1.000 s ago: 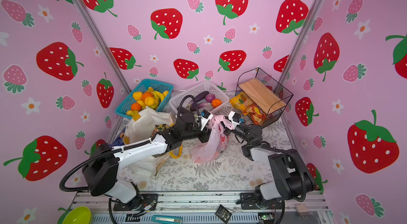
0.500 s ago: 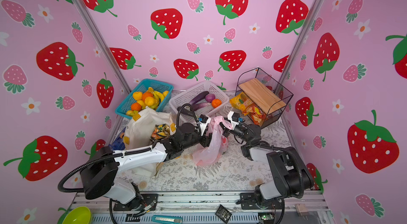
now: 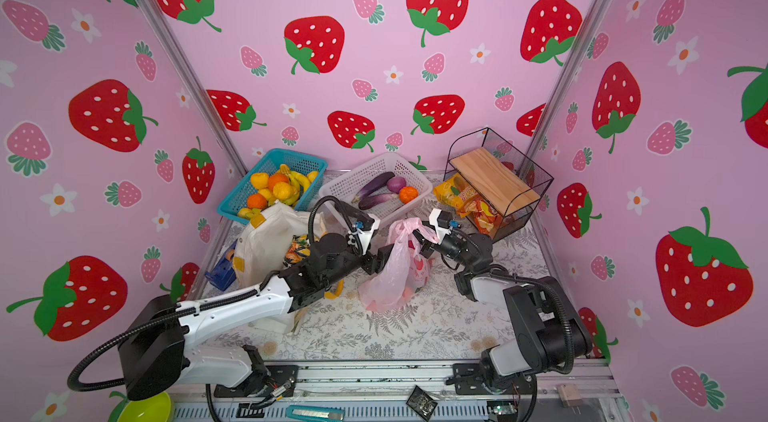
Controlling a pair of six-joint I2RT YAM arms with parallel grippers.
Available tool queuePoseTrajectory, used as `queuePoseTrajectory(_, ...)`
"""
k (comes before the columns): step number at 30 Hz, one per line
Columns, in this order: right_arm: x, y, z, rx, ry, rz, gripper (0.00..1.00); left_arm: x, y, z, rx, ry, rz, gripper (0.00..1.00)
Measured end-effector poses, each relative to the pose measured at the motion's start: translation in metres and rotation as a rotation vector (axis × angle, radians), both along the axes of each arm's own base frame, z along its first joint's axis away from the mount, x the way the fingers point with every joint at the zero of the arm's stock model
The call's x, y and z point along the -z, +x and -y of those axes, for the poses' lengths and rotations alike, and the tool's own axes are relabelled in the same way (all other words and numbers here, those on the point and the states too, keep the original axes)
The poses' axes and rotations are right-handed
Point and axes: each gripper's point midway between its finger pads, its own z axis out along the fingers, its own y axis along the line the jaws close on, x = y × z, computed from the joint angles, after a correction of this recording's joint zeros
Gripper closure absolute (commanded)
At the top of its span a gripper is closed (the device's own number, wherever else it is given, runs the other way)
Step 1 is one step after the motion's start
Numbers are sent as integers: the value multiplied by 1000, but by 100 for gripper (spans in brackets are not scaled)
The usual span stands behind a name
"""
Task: Place the mixed food into the grocery bags and tie them
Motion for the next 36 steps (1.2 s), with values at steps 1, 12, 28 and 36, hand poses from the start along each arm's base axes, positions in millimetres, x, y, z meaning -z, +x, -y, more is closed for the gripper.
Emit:
queuePoseTrajectory(1, 0, 0, 0, 0, -1, 3, 100, -5, 0, -5, -9, -7, 7, 31)
queuePoseTrajectory(12, -1, 0, -1, 0, -4, 8, 100, -37, -45, 6, 167, -120, 3, 59)
queuePoseTrajectory(28, -19, -6, 2, -10, 50, -64, 100, 25, -37, 92, 293, -84, -148, 69)
queuePoseTrajectory(36, -16, -9, 4, -24, 69, -124, 100, 32, -32, 105, 299, -116, -145, 50)
